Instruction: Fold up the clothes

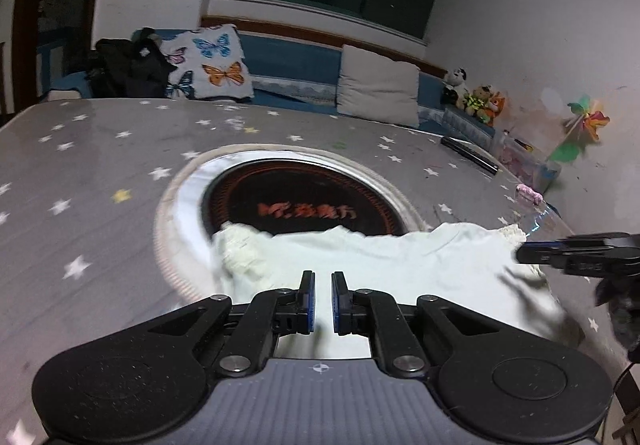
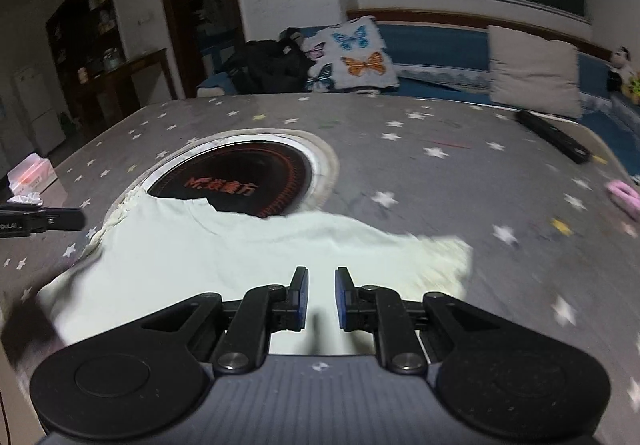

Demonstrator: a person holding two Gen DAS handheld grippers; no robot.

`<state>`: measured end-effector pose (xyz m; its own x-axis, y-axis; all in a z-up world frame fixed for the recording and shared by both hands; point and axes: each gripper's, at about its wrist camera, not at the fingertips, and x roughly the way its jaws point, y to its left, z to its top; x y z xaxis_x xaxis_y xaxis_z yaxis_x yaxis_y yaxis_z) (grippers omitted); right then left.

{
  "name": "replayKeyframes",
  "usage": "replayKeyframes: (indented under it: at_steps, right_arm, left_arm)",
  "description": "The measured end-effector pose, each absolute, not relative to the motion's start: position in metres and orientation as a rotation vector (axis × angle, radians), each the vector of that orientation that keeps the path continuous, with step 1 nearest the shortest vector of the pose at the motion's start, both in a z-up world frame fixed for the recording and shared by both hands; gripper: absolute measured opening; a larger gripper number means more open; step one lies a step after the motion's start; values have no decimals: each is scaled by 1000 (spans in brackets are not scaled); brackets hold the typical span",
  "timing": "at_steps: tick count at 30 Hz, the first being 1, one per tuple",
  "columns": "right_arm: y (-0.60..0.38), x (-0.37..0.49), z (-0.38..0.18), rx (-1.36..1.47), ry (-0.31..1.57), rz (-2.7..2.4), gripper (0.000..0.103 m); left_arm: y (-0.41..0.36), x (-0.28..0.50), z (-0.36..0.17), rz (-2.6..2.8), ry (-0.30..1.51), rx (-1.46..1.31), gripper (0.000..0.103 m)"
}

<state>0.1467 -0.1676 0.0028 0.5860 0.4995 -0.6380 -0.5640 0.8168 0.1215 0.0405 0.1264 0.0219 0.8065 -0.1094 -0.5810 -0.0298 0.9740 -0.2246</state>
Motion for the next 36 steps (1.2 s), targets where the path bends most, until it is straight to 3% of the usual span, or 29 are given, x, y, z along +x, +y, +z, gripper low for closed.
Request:
replayKeyframes:
  at_steps: [11,21,25,30,36]
  right_arm:
    - [-127,200,-30,-96,774,630,14]
    - [-126,207,-30,-85,767,630,14]
    - [-126,205,-27,-90,760,623,24]
    - [-126,201,-22,-106,743,612,25]
    - [-128,190,-16,-125,729,616,35]
  left_arm:
    - [113,120,-12,-78,735,-207,10]
    - [126,132,-24,-38,751,-254,9]
    - [126,123,-18,-31,733,-257,11]
    - [126,105,-7,-21,705,-254,34]
    - [125,76,0,-15,686,-250,42]
